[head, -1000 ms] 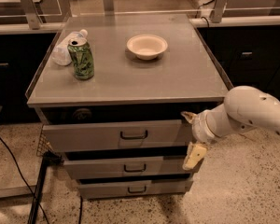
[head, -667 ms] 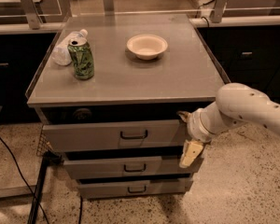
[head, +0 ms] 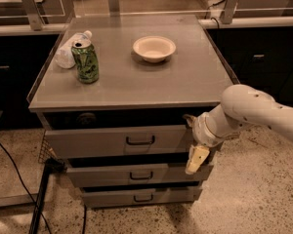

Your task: Open top drawer

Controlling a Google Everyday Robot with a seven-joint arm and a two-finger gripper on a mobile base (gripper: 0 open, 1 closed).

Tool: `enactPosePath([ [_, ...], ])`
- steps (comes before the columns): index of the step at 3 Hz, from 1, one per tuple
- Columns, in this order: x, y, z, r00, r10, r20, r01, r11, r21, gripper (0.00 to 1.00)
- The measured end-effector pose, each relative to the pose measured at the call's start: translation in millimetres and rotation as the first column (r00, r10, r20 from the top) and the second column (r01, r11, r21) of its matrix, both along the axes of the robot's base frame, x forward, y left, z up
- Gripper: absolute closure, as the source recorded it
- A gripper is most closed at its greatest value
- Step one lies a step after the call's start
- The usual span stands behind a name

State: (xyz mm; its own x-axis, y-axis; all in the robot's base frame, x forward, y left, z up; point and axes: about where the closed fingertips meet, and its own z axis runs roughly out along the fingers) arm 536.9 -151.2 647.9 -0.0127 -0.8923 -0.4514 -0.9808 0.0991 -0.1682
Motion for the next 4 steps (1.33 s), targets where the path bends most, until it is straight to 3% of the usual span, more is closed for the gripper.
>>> enactPosePath([
  [2, 0.4, 0.6, -0.2, 0.9984, -0.011, -0.055, 0.011, 1.000, 0.001, 0.00],
  [3, 0.3, 0.6, 3.2, 0.9984, -0.011, -0.055, 0.011, 1.000, 0.001, 0.00],
  [4, -5.8, 2.4, 4.6, 0.9942, 0.003, -0.107, -0.004, 1.000, -0.006, 0.00],
])
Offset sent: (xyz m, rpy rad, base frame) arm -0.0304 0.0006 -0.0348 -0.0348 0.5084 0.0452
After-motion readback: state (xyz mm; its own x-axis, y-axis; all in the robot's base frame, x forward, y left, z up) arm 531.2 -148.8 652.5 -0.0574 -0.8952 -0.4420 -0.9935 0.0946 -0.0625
